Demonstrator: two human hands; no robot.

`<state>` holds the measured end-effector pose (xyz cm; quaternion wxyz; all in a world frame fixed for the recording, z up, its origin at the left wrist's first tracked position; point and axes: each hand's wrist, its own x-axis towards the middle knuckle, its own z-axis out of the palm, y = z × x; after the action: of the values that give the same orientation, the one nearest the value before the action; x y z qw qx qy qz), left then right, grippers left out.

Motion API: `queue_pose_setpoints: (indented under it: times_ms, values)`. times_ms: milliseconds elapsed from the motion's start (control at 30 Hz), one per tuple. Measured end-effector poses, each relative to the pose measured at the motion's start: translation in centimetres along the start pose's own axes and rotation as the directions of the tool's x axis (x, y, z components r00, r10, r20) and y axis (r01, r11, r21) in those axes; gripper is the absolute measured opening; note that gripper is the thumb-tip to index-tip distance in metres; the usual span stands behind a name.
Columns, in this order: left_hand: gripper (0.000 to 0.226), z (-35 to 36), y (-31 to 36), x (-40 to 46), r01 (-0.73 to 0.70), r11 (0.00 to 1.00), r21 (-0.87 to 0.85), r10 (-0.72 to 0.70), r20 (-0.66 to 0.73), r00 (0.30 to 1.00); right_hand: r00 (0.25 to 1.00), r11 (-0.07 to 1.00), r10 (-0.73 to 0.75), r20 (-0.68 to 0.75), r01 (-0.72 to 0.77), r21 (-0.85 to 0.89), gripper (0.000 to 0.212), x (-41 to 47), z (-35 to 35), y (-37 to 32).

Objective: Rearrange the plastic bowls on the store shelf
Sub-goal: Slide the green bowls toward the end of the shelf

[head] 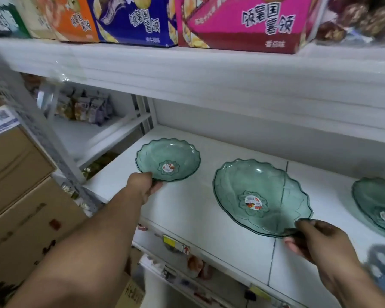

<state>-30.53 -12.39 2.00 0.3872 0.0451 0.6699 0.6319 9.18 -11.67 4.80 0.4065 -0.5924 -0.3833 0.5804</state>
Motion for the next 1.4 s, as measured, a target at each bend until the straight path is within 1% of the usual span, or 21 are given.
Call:
queue_pose_setpoints:
  times_ms: [233,333,367,433,467,500,600,700,767,867,967,1067,1167,1267,1333,1367,1400]
  values:
    - [0.019,-1.0,1.8,8.3,0.013,0.993,-0.114,-0.011,0.021,1.0,1.0,0.999,-0.023,0.013,0.024,-0.043,0.014,2.7,8.8,-0.5]
    - [0.014,-0.7,2.2,11.7,0.04,0.989,-0.144,-0.035,0.035,0.999,0.999,0.995,-0.044,-0.001,0.044,-0.087,0.015,4.4,12.0,-0.7]
    - [0.014,-0.6,2.3,12.9,0.039,0.986,-0.16,-0.031,0.048,0.998,0.999,0.994,-0.05,-0.006,0.05,-0.096,0.015,4.9,13.0,-0.7]
    - [0.023,-0.4,2.4,14.9,0.038,0.982,-0.186,-0.024,0.073,0.997,0.998,0.993,-0.058,-0.013,0.056,-0.104,0.016,5.9,15.0,-0.7]
    - [0.026,-0.4,2.5,15.7,0.039,0.982,-0.185,-0.026,0.074,0.997,0.998,0.992,-0.061,-0.016,0.058,-0.108,0.016,6.2,15.9,-0.6]
    - [0.025,-0.3,2.5,16.5,0.037,0.982,-0.186,-0.024,0.073,0.997,0.998,0.992,-0.061,-0.018,0.058,-0.109,0.016,6.5,16.8,-0.5]
    - [0.01,0.2,3.1,17.9,0.013,0.988,-0.157,-0.001,0.079,0.997,0.999,0.994,-0.049,-0.005,0.048,-0.099,0.017,7.1,18.9,-0.1]
    - [0.01,0.6,3.7,19.3,-0.023,0.995,-0.099,0.032,0.094,0.995,0.999,0.993,-0.046,0.005,0.046,-0.104,0.018,7.8,20.5,-0.2]
    - [0.018,0.5,4.0,19.6,-0.028,0.997,-0.076,0.035,0.103,0.994,0.998,0.992,-0.051,0.025,0.054,-0.115,0.018,8.1,21.6,-0.6]
    - [0.03,-0.4,4.1,19.0,0.039,0.996,-0.075,-0.033,0.072,0.997,0.997,0.993,-0.056,0.054,0.062,-0.101,0.018,8.7,24.1,-1.6]
    - [0.026,-1.7,4.2,17.6,0.056,0.994,-0.095,-0.051,0.058,0.997,0.993,0.992,-0.061,0.102,0.072,-0.102,0.018,10.4,27.9,-2.7]
    - [0.017,-2.9,4.4,15.4,0.07,0.981,-0.181,-0.055,0.083,0.995,0.986,0.99,-0.058,0.158,0.077,-0.114,0.02,12.5,32.3,-3.3]
    - [0.028,-3.8,4.4,13.1,0.069,0.972,-0.223,-0.051,0.088,0.995,0.977,0.984,-0.052,0.207,0.086,-0.158,0.023,14.1,36.2,-3.5]
    - [0.037,-4.8,3.7,11.9,0.03,0.98,-0.196,-0.011,0.096,0.995,0.976,0.98,-0.035,0.215,0.075,-0.182,0.021,15.9,38.9,-3.2]
    - [0.038,-5.2,3.2,11.6,0.022,0.985,-0.168,-0.006,0.097,0.995,0.971,0.98,0.018,0.237,0.03,-0.199,0.016,16.8,40.0,-3.1]
    - [0.037,-5.3,3.1,11.4,0.019,0.987,-0.159,-0.003,0.098,0.995,0.964,0.983,0.044,0.264,0.006,-0.185,0.012,17.2,40.4,-3.1]
    - [0.036,-5.3,3.0,11.3,0.019,0.988,-0.155,-0.004,0.101,0.995,0.956,0.988,0.058,0.288,-0.014,-0.152,0.013,17.3,40.6,-3.1]
